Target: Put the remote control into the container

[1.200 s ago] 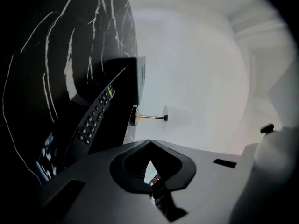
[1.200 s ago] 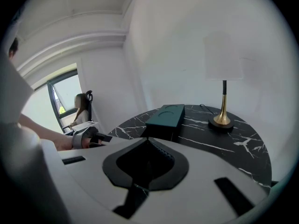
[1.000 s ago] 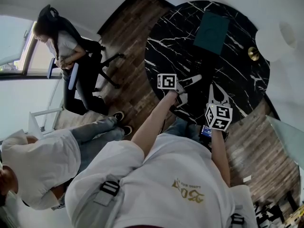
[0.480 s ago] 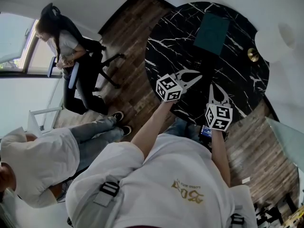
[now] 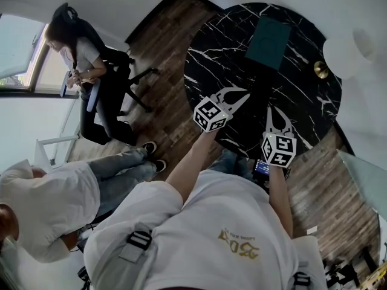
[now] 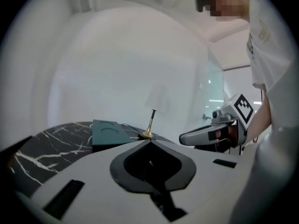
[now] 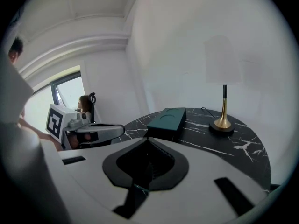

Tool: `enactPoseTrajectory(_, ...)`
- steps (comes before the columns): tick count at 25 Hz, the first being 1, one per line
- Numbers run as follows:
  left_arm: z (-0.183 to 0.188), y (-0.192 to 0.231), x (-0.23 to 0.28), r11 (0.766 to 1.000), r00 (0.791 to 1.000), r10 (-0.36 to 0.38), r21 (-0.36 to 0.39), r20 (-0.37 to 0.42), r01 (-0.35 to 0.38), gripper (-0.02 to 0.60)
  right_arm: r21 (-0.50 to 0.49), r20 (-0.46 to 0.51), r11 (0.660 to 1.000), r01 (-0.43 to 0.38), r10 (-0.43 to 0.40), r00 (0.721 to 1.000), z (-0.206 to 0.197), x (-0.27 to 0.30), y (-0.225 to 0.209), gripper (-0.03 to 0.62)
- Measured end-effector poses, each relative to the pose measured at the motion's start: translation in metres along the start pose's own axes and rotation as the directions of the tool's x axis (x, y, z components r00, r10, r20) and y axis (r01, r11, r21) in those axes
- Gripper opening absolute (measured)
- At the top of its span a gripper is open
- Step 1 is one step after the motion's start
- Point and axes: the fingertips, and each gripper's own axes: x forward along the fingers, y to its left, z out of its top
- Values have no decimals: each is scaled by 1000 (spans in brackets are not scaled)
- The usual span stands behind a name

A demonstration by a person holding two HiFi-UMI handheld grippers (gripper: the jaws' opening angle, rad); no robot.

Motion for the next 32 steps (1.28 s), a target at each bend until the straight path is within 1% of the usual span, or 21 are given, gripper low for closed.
enactPoseTrajectory(2,10,-1,-7,995,999,42,86,19,-44,6,-9,18,1000,2,-2,1000,5,-1,0,11)
enactPoseTrajectory(3,15,-1,-10,992,998,57,108,34,-60,6,-14,27,1000,4,-3,1000,8,-2,1,11)
enactPoseTrajectory(8,33,-6,-27,988,992,81,127,96,-93,6,-24,56,1000,8,-7,998,18,-6,4,11)
enactPoseTrajectory(10,43,-7,-33,984,987,103,133,125,-120,6,-29,66,1000,10,-8,998,22,-9,5,11)
enactPoseTrajectory(12,51,-9,-38,979,983,122,148,133,-142,6,-27,76,1000,12,-10,997,27,-12,6,11)
enactPoseTrajectory(15,61,-14,-43,974,983,124,173,133,-146,6,-24,98,1000,19,-16,995,36,-16,6,11)
enactPoseTrajectory(17,66,-15,-46,968,980,145,185,133,-168,6,-33,112,999,22,-18,994,41,-21,7,11)
enactPoseTrajectory(20,74,-16,-55,952,967,207,197,149,-235,6,-49,137,998,27,-20,990,50,-28,6,11)
enactPoseTrajectory(21,78,-17,-58,949,962,218,197,162,-248,6,-51,146,998,30,-22,989,53,-31,6,11)
enactPoseTrajectory(25,94,-26,-66,952,954,213,177,210,-252,6,-52,183,998,44,-34,983,68,-43,2,11)
enactPoseTrajectory(28,102,-28,-72,950,947,225,163,230,-265,6,-57,208,997,53,-40,977,79,-51,2,11)
enactPoseTrajectory(32,118,-34,-79,947,936,227,164,268,-276,6,-59,244,997,59,-43,969,91,-61,4,11)
